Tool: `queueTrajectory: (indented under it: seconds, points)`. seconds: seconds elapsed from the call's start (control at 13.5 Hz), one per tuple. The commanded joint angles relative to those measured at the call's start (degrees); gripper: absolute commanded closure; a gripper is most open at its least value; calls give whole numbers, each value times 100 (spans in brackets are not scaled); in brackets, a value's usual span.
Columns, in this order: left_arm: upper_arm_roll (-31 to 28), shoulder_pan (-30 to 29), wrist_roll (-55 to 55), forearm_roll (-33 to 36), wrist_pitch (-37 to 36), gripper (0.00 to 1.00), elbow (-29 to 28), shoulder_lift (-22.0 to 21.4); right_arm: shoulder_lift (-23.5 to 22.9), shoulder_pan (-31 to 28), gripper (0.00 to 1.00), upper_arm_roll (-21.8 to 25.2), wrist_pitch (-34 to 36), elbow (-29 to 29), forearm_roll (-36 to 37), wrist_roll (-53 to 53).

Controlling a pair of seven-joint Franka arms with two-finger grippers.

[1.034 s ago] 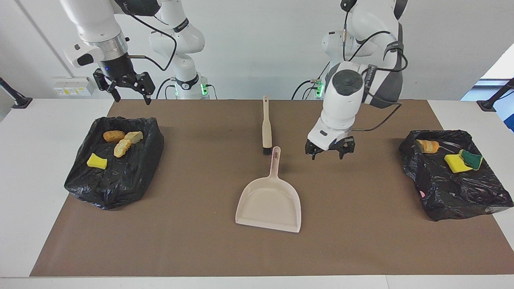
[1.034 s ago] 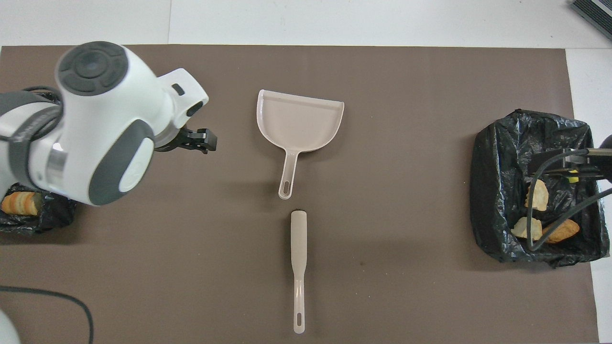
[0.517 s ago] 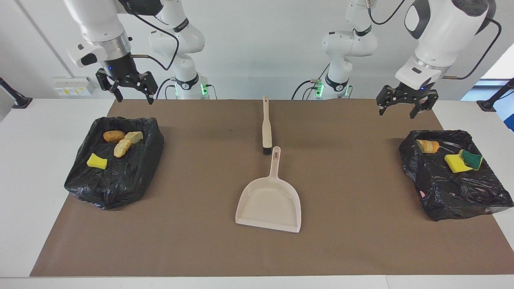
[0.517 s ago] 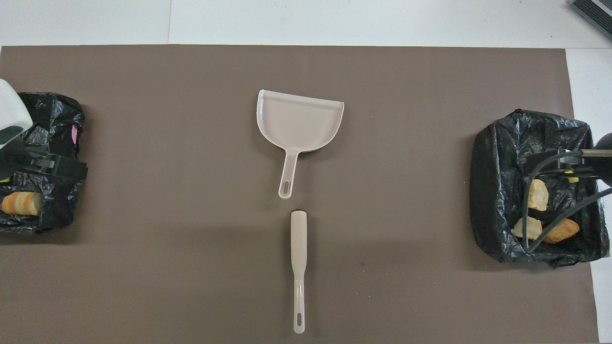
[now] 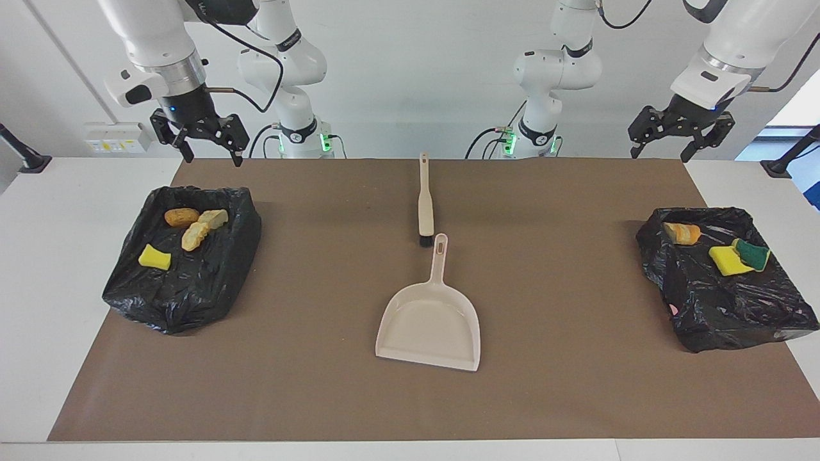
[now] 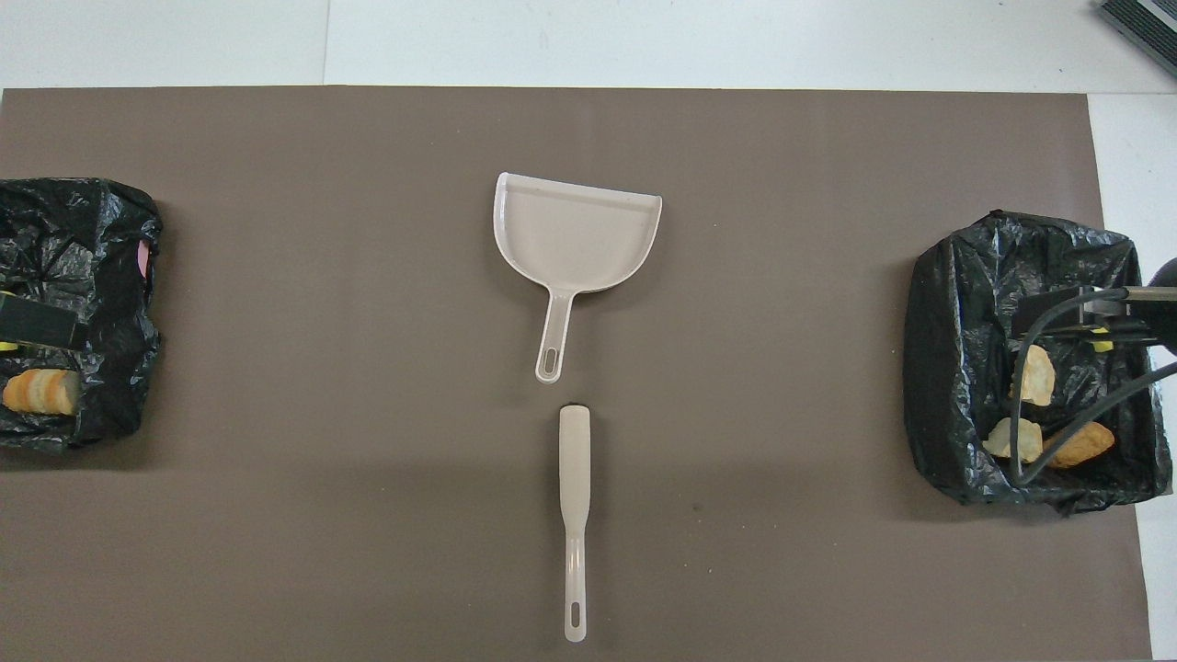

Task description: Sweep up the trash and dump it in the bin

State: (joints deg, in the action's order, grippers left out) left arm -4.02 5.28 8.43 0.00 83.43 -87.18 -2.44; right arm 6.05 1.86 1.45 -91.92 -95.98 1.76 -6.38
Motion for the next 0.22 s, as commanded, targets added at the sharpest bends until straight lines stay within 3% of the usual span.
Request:
queueTrajectory:
  seconds: [0.0, 0.15]
  points:
    - [103, -132, 71, -115, -265, 0, 333, 191, 54, -46, 0, -4, 16, -8, 0, 172]
    - [103, -132, 62, -106, -292, 0, 333, 174, 46, -11, 0, -48, -10, -8, 0, 163]
